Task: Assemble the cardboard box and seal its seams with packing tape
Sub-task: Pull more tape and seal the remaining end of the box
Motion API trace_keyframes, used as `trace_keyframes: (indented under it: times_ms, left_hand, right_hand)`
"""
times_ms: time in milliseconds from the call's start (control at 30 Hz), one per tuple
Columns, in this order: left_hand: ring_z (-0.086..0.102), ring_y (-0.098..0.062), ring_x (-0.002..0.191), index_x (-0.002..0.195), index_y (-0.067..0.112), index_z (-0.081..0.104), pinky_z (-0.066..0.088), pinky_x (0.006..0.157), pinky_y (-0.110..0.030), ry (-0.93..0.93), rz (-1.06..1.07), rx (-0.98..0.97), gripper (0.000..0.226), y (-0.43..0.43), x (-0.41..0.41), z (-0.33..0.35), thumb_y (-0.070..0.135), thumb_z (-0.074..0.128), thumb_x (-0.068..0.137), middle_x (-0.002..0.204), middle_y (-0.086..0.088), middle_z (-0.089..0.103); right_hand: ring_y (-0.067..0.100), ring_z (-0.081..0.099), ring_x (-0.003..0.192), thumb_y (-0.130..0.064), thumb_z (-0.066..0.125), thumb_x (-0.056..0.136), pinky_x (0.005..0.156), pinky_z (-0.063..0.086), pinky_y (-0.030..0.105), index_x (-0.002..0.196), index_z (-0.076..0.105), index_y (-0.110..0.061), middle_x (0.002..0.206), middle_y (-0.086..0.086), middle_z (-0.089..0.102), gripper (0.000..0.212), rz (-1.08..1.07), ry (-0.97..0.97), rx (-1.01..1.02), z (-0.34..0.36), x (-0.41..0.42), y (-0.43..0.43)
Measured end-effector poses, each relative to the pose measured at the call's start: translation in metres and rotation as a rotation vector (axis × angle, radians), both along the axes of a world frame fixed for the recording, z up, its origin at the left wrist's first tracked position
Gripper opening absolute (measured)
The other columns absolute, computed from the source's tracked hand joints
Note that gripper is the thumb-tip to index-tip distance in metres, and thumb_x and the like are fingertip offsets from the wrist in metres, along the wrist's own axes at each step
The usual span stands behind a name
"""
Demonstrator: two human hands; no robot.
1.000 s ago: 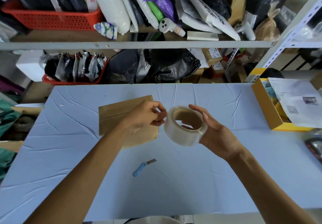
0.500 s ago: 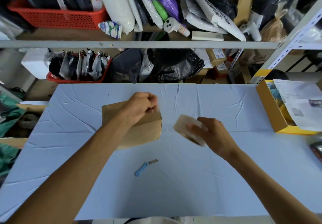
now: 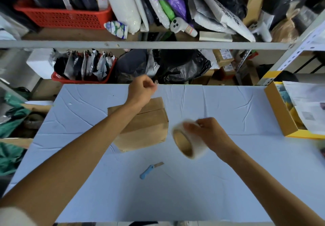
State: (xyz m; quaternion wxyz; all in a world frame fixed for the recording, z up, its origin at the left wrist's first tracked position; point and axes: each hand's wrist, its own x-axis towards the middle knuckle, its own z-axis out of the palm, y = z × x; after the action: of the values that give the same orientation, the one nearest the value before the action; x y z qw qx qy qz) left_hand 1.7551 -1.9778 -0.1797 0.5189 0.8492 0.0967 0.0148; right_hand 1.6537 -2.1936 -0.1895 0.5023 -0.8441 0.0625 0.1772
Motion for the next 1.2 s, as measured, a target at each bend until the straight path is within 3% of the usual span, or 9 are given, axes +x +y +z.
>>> trace_keyframes:
  times_ms: [67,133,267,400,667,833,1000,1200]
  left_hand:
    - [0.057,-0.009,0.064,0.068,0.018,0.057,0.044,0.056,-0.012,-0.01,-0.051,0.019,0.022,0.003,0.007,-0.003,0.005,0.069,0.081,0.068,0.002,0.061]
    - [0.055,-0.005,0.061,0.067,0.02,0.056,0.04,0.051,-0.008,-0.015,-0.127,0.1,0.023,0.0,0.008,-0.005,0.012,0.072,0.081,0.066,0.005,0.059]
    - [0.055,-0.004,0.059,0.071,0.017,0.056,0.043,0.05,-0.006,-0.01,-0.143,0.067,0.02,0.006,0.021,-0.016,0.014,0.074,0.081,0.066,0.005,0.058]
    - [0.057,-0.008,0.059,0.07,0.018,0.057,0.05,0.061,-0.02,0.048,-0.179,0.047,0.02,0.012,0.039,-0.027,0.013,0.073,0.081,0.064,0.003,0.059]
    - [0.061,-0.016,0.065,0.076,0.016,0.057,0.057,0.069,-0.032,0.127,-0.218,0.003,0.016,0.015,0.058,-0.052,0.015,0.071,0.084,0.071,0.0,0.059]
    - [0.063,-0.015,0.069,0.077,0.015,0.057,0.06,0.063,-0.025,0.151,-0.194,-0.084,0.014,0.015,0.062,-0.056,0.012,0.069,0.086,0.077,-0.001,0.056]
    - [0.065,-0.015,0.066,0.083,0.012,0.06,0.06,0.075,-0.034,0.162,-0.177,-0.068,0.011,0.015,0.064,-0.063,0.015,0.071,0.084,0.077,-0.001,0.059]
    - [0.063,-0.013,0.065,0.086,0.012,0.061,0.06,0.078,-0.035,0.148,-0.165,-0.049,0.012,0.012,0.067,-0.065,0.019,0.071,0.084,0.076,0.0,0.062]
  right_hand:
    - [0.015,0.039,0.05,-0.05,0.07,0.077,0.05,0.027,0.027,0.058,0.045,-0.015,0.054,-0.002,0.04,0.047,-0.074,0.213,-0.213,-0.014,-0.004,0.004]
    - [0.016,0.042,0.05,-0.052,0.07,0.075,0.05,0.029,0.027,0.06,0.048,-0.013,0.055,-0.001,0.043,0.047,-0.142,0.269,-0.209,-0.024,-0.011,0.006]
    - [0.018,0.05,0.054,-0.055,0.067,0.076,0.053,0.035,0.028,0.064,0.057,-0.006,0.059,0.003,0.051,0.052,-0.243,0.163,-0.102,-0.031,-0.016,0.02]
    - [0.016,0.043,0.047,-0.054,0.067,0.077,0.048,0.031,0.025,0.059,0.048,-0.014,0.051,-0.001,0.044,0.048,-0.287,0.167,-0.098,-0.039,-0.016,0.039]
    - [0.017,0.037,0.052,-0.055,0.068,0.075,0.051,0.027,0.029,0.062,0.044,-0.014,0.057,0.005,0.038,0.049,-0.338,0.141,-0.06,-0.049,-0.008,0.052]
    - [0.016,0.033,0.051,-0.051,0.069,0.076,0.05,0.025,0.029,0.061,0.041,-0.013,0.057,0.005,0.034,0.05,-0.358,0.101,-0.041,-0.051,-0.002,0.053]
    - [0.017,0.036,0.049,-0.053,0.069,0.075,0.048,0.028,0.027,0.061,0.044,-0.014,0.057,0.005,0.037,0.048,-0.363,0.121,-0.035,-0.056,-0.001,0.054]
    - [0.017,0.039,0.053,-0.052,0.068,0.076,0.052,0.029,0.03,0.064,0.049,-0.012,0.059,0.007,0.041,0.046,-0.373,0.123,-0.029,-0.065,0.002,0.053]
